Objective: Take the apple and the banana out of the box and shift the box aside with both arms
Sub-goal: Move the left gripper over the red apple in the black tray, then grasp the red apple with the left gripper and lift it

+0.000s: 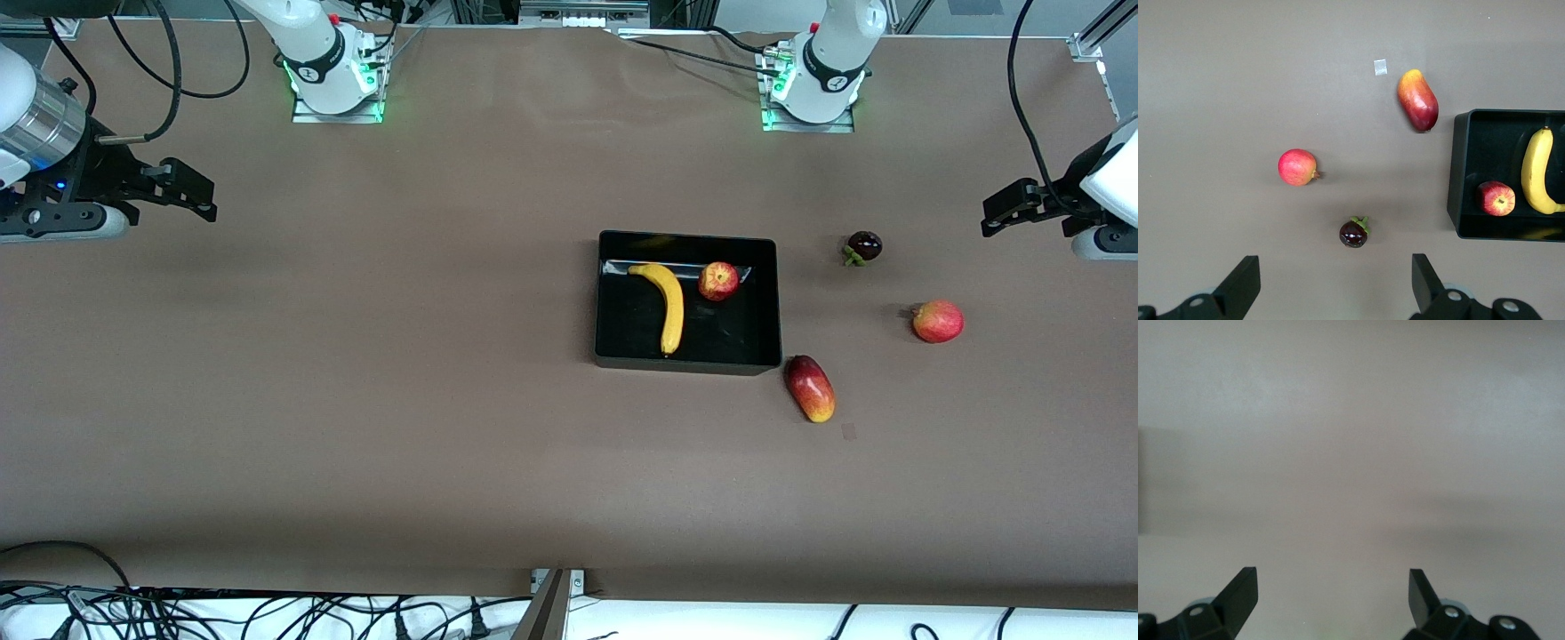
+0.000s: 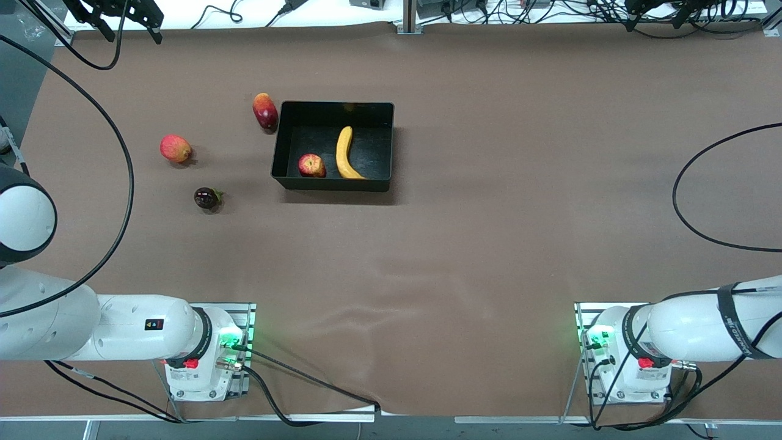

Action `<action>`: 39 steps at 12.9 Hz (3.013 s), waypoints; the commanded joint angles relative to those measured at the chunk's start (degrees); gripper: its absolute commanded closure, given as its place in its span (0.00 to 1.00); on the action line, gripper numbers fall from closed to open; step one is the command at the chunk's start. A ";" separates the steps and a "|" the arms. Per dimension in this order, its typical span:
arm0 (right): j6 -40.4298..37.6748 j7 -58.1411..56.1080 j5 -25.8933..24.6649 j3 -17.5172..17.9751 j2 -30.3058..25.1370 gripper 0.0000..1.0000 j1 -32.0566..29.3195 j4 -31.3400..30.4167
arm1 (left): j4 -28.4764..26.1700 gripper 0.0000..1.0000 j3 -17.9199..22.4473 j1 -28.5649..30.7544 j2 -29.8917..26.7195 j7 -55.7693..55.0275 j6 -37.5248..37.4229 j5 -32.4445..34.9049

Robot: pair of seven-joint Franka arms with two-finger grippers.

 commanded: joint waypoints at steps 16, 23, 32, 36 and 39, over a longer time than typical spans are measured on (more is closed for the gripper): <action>-0.19 0.41 -0.29 0.78 0.32 0.00 -0.63 0.94 | -18.65 0.00 -16.86 -4.65 3.12 -24.92 19.24 -2.72; -0.28 0.41 -0.29 0.78 0.32 0.00 -0.63 0.94 | -31.22 0.00 -19.69 -7.11 10.94 -25.29 39.99 -2.64; -0.28 0.41 -0.20 0.78 0.32 0.00 -0.63 0.85 | -34.68 0.00 -19.43 -9.04 18.68 -25.29 51.19 -1.94; -0.28 0.41 -0.20 0.78 0.32 0.00 -0.72 0.94 | -35.20 0.37 -19.34 -9.22 19.48 -25.47 50.93 -1.85; -0.19 0.41 -0.20 0.78 0.32 0.00 -0.72 0.94 | -35.12 0.86 -19.34 -9.22 18.60 -25.56 49.62 -1.85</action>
